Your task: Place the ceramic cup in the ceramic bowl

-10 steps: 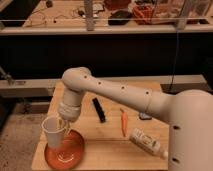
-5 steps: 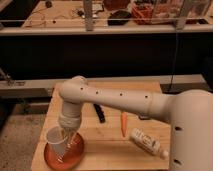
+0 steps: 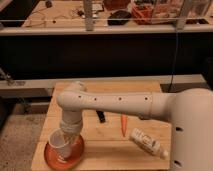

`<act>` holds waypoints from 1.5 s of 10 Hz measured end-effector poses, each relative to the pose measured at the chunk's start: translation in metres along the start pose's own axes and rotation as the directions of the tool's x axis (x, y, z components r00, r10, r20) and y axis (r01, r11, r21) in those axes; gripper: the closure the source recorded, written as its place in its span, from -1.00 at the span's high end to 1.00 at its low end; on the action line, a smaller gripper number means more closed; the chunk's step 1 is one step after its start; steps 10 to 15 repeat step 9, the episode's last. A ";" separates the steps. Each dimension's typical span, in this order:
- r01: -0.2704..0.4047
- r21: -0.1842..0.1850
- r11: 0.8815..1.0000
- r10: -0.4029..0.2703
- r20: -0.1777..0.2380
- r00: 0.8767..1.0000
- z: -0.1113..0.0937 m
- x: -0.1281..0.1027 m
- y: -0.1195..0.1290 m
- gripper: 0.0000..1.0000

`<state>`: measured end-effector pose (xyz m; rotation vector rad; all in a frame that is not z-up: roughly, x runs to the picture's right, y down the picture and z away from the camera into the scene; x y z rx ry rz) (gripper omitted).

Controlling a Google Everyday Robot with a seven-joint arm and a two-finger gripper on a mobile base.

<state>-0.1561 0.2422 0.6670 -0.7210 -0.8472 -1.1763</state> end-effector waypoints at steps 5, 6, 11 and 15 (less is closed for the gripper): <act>-0.063 0.025 0.998 0.064 -0.025 0.998 0.004 0.004 0.007 0.60; -0.081 0.038 0.996 0.081 -0.021 0.996 0.003 0.005 0.008 0.60; -0.160 0.130 0.978 0.161 0.008 0.987 -0.007 0.010 0.017 0.60; -0.160 0.130 0.978 0.161 0.008 0.987 -0.007 0.010 0.017 0.60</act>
